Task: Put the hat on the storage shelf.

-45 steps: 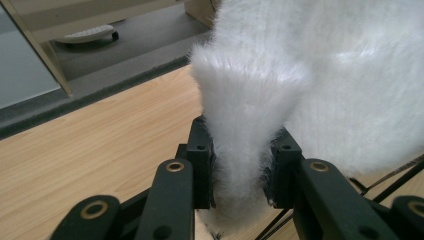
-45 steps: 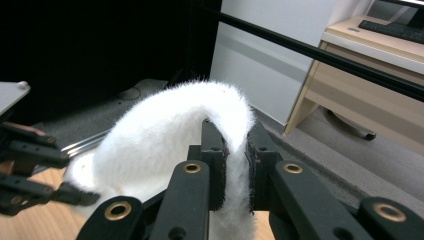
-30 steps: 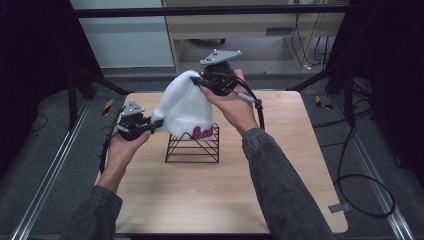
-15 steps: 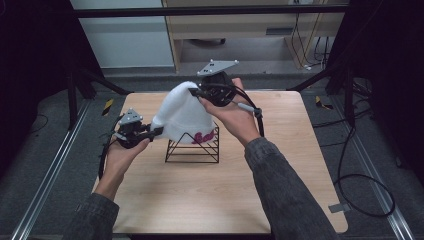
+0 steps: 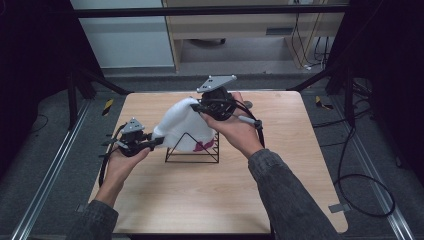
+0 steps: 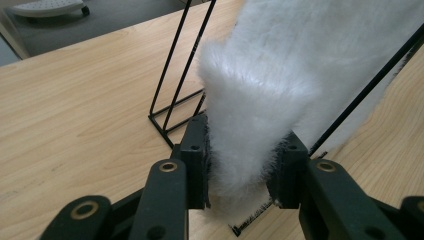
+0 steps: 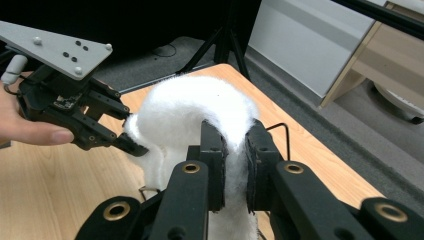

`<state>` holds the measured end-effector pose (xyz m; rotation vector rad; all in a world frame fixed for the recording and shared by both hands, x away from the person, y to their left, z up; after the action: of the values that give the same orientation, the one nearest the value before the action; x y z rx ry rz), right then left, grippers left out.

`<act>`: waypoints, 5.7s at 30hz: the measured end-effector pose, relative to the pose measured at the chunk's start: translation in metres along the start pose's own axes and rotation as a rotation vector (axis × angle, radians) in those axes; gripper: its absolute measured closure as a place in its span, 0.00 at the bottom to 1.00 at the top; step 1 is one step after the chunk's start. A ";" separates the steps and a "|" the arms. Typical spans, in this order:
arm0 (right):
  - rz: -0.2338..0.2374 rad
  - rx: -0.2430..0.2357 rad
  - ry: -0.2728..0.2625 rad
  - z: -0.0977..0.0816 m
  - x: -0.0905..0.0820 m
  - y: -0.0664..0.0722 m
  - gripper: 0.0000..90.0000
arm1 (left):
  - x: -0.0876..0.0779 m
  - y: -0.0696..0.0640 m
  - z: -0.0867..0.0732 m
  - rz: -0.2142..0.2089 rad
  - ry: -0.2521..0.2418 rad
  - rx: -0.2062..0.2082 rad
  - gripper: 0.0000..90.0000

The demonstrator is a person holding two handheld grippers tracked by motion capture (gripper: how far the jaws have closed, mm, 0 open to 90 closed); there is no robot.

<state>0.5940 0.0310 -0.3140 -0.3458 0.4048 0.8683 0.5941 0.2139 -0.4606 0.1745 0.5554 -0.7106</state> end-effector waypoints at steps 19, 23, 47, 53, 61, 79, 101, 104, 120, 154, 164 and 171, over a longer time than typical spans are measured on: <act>0.038 0.008 0.023 -0.008 0.014 0.013 0.91 | -0.001 -0.002 -0.022 -0.019 0.043 0.009 0.73; 0.042 0.006 0.038 -0.013 0.017 0.015 0.91 | 0.002 -0.001 -0.030 -0.021 0.075 0.005 0.72; 0.053 0.005 0.114 -0.034 0.039 0.027 0.90 | 0.002 0.005 -0.037 0.002 0.111 0.007 0.80; 0.057 0.013 0.119 -0.037 0.040 0.028 0.90 | -0.003 0.010 -0.035 0.027 0.103 0.000 0.78; 0.055 0.022 0.127 -0.042 0.038 0.026 0.89 | -0.009 0.017 -0.033 0.100 0.097 -0.010 0.61; 0.044 0.039 0.126 -0.052 0.025 0.024 0.80 | -0.014 0.021 -0.043 0.187 0.149 -0.035 0.06; 0.018 0.094 0.113 -0.081 -0.011 0.013 0.73 | -0.015 0.018 -0.054 0.160 0.138 -0.085 0.05; 0.008 0.104 0.111 -0.086 -0.017 0.010 0.70 | -0.015 0.018 -0.057 0.165 0.137 -0.078 0.05; -0.077 0.182 0.073 -0.120 -0.049 -0.014 0.18 | -0.008 0.020 -0.087 0.175 0.207 -0.057 0.04; -0.210 0.379 0.238 -0.303 -0.053 -0.042 0.15 | 0.008 0.017 -0.121 0.129 0.307 -0.067 0.04; -0.272 0.442 0.246 -0.317 -0.046 -0.059 0.13 | 0.011 0.017 -0.123 0.149 0.236 -0.055 0.00; -0.304 0.453 0.245 -0.323 -0.040 -0.060 0.12 | 0.012 0.017 -0.123 0.150 0.212 -0.055 0.00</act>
<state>0.5533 -0.1767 -0.5689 -0.0881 0.7393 0.4190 0.5607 0.2613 -0.5714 0.2396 0.7552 -0.5336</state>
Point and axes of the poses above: each handheld gripper's, and its own axes: x roughly forward along the jaws, z roughly out of its top, y roughly to its left, the point moved 9 cm from there along x, roughly forward along the jaws
